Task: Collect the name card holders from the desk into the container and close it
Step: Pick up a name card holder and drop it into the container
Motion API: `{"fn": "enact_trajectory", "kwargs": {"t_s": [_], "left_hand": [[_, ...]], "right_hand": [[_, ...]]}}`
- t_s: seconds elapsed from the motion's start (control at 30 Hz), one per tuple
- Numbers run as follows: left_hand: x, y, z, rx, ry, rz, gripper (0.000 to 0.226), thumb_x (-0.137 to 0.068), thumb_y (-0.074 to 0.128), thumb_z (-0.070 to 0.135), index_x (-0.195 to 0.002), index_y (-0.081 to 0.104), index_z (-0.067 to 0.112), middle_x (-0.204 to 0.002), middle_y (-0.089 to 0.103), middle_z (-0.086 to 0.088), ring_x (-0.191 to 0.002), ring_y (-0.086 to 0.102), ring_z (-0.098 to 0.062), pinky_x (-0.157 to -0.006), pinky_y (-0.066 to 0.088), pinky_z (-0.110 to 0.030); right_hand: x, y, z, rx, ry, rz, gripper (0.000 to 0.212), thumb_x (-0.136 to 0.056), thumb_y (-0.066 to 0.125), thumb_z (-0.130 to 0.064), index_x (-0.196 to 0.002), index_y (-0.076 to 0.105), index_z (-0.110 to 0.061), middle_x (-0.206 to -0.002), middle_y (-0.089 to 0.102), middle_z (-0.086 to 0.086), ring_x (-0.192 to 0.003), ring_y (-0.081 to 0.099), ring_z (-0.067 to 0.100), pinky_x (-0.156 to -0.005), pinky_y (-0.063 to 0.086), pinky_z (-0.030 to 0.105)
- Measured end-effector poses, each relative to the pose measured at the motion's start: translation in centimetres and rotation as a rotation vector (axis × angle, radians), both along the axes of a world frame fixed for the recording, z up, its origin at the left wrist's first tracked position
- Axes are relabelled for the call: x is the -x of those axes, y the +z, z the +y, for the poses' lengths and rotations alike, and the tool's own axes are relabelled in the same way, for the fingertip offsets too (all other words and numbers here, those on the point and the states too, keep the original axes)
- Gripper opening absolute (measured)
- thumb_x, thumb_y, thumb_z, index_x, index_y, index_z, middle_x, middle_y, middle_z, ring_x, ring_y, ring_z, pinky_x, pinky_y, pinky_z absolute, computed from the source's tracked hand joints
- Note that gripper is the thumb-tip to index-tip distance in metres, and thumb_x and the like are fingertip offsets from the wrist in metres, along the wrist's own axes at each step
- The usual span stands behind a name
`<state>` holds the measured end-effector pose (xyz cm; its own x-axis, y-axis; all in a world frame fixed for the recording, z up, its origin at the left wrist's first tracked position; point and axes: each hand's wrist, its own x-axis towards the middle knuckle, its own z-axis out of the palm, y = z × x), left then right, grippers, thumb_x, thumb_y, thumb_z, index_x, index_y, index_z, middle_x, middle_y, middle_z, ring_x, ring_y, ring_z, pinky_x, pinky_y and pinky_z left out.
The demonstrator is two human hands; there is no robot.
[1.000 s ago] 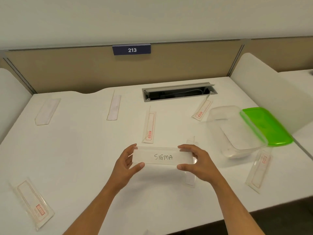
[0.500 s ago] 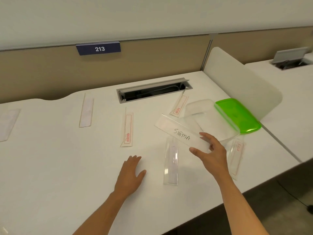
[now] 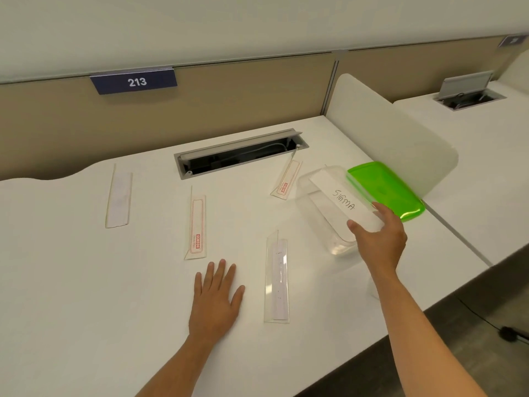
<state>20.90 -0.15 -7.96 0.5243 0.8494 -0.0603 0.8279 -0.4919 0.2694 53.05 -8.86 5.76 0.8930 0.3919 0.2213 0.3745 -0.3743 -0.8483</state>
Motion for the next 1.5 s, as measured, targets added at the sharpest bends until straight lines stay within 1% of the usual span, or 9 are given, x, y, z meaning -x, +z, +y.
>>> {"fn": "enact_trajectory", "kwargs": {"t_s": [0.23,0.4,0.63,0.8,0.9,1.2,1.37,1.43,1.5], "left_hand": [[0.0,-0.1,0.1,0.008,0.012,-0.024,0.068,-0.094,0.007,0.063,-0.156,0.012,0.034,-0.163,-0.001,0.012,-0.149,-0.016,-0.009,-0.12,-0.013,-0.038],[0.0,0.0,0.0,0.012,0.016,-0.036,0.068,-0.095,0.011,0.063,-0.155,0.017,0.033,-0.164,0.004,0.011,-0.15,-0.011,-0.009,-0.121,-0.01,-0.039],[0.0,0.1,0.0,0.007,0.018,-0.02,0.069,-0.094,0.008,0.063,-0.156,0.015,0.033,-0.164,0.001,0.012,-0.15,-0.013,-0.009,-0.121,-0.011,-0.039],[-0.2,0.2,0.0,0.009,0.022,-0.051,0.07,-0.093,0.01,0.062,-0.155,0.021,0.031,-0.163,0.005,0.01,-0.151,-0.008,-0.011,-0.121,-0.008,-0.04],[-0.2,0.2,-0.1,0.007,0.022,-0.053,0.07,-0.094,0.011,0.062,-0.155,0.022,0.03,-0.163,0.006,0.01,-0.151,-0.007,-0.011,-0.122,-0.008,-0.04],[-0.2,0.3,-0.1,0.004,0.024,-0.042,0.071,-0.093,0.009,0.062,-0.155,0.02,0.031,-0.164,0.006,0.01,-0.15,-0.009,-0.01,-0.122,-0.009,-0.039],[-0.2,0.3,-0.1,0.004,0.024,-0.051,0.07,-0.094,0.01,0.062,-0.155,0.021,0.03,-0.164,0.007,0.01,-0.15,-0.008,-0.01,-0.122,-0.009,-0.039],[-0.2,0.3,-0.1,-0.002,0.024,-0.043,0.069,-0.094,0.01,0.062,-0.155,0.02,0.031,-0.164,0.006,0.01,-0.15,-0.009,-0.01,-0.122,-0.01,-0.039],[-0.2,0.2,-0.1,-0.006,0.021,-0.037,0.069,-0.094,0.01,0.062,-0.155,0.02,0.031,-0.164,0.005,0.01,-0.15,-0.009,-0.01,-0.121,-0.01,-0.039]], "right_hand": [[-2.4,-2.0,2.9,0.259,0.012,-0.059,0.061,-0.067,0.085,-0.026,-0.122,0.059,-0.029,-0.12,0.06,0.001,-0.112,0.057,0.025,-0.08,0.039,0.032],[-3.1,-2.9,4.3,0.441,0.053,-0.068,0.063,-0.065,0.086,-0.027,-0.122,0.058,-0.026,-0.118,0.062,0.005,-0.11,0.059,0.029,-0.083,0.047,0.038],[-3.9,-3.2,5.3,0.722,0.203,-0.056,0.06,-0.068,0.083,-0.03,-0.117,0.052,-0.015,-0.113,0.06,0.008,-0.102,0.06,0.032,-0.069,0.042,0.034],[-4.7,-2.8,6.2,0.994,0.316,-0.046,0.051,-0.081,0.069,-0.021,-0.129,0.053,-0.02,-0.124,0.059,0.009,-0.111,0.058,0.033,-0.083,0.045,0.037],[-4.5,-2.9,6.8,1.078,0.328,-0.064,0.044,-0.084,0.062,-0.016,-0.127,0.055,-0.018,-0.122,0.06,0.01,-0.11,0.059,0.032,-0.08,0.044,0.035],[-4.1,-3.3,7.2,1.149,0.344,-0.116,0.027,-0.087,0.062,-0.017,-0.113,0.06,-0.011,-0.118,0.062,0.011,-0.107,0.061,0.032,-0.079,0.043,0.036],[-4.3,-3.1,7.1,1.12,0.342,-0.084,0.035,-0.085,0.069,-0.024,-0.114,0.058,-0.009,-0.12,0.06,0.013,-0.108,0.06,0.034,-0.083,0.047,0.039],[-4.6,-2.8,7.1,1.046,0.332,-0.054,0.04,-0.081,0.075,-0.032,-0.109,0.059,-0.008,-0.117,0.061,0.015,-0.106,0.06,0.035,-0.079,0.049,0.039],[-4.7,-2.2,6.9,0.91,0.284,-0.048,0.049,-0.08,0.078,-0.039,-0.114,0.061,-0.008,-0.12,0.062,0.015,-0.109,0.06,0.036,-0.079,0.048,0.039]]}}
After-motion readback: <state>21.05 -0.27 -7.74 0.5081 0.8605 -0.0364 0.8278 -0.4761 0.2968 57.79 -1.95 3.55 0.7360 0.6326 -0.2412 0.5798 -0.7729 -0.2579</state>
